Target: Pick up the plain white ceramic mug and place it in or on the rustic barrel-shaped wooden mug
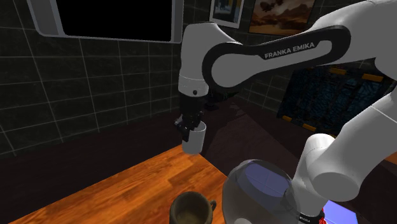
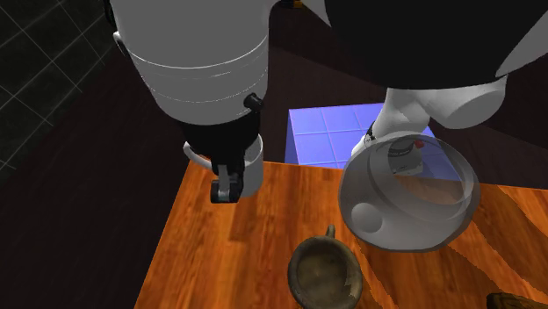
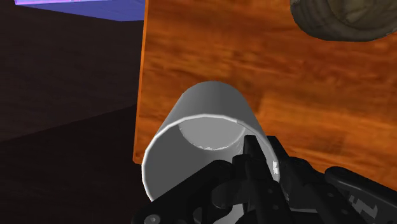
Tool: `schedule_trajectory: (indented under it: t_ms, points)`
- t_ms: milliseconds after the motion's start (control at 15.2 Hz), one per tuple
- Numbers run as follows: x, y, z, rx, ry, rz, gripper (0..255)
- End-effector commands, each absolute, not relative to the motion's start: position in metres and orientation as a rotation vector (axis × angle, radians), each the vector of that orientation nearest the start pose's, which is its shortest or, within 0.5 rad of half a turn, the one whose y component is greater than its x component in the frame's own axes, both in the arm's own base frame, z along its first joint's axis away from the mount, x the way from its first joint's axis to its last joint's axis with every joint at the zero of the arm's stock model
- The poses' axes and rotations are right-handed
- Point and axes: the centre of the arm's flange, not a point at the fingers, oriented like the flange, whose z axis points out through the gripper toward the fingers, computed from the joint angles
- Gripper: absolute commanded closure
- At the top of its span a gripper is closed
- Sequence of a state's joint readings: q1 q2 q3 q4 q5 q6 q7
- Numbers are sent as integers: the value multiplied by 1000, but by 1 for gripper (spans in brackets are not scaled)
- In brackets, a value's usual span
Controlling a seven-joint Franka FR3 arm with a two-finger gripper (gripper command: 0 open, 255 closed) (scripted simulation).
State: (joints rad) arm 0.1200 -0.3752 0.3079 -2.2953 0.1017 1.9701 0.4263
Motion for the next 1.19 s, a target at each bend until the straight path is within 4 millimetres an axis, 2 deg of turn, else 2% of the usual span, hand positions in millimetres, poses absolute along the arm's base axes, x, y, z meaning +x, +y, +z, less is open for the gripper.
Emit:
schedule_trajectory:
  t_ms: [0, 264, 1122]
  points:
    - [400, 199, 504, -3141, 86, -62, 255]
    - [400, 199, 522, -3141, 86, -62, 255]
    - [296, 334, 546, -3141, 86, -62, 255]
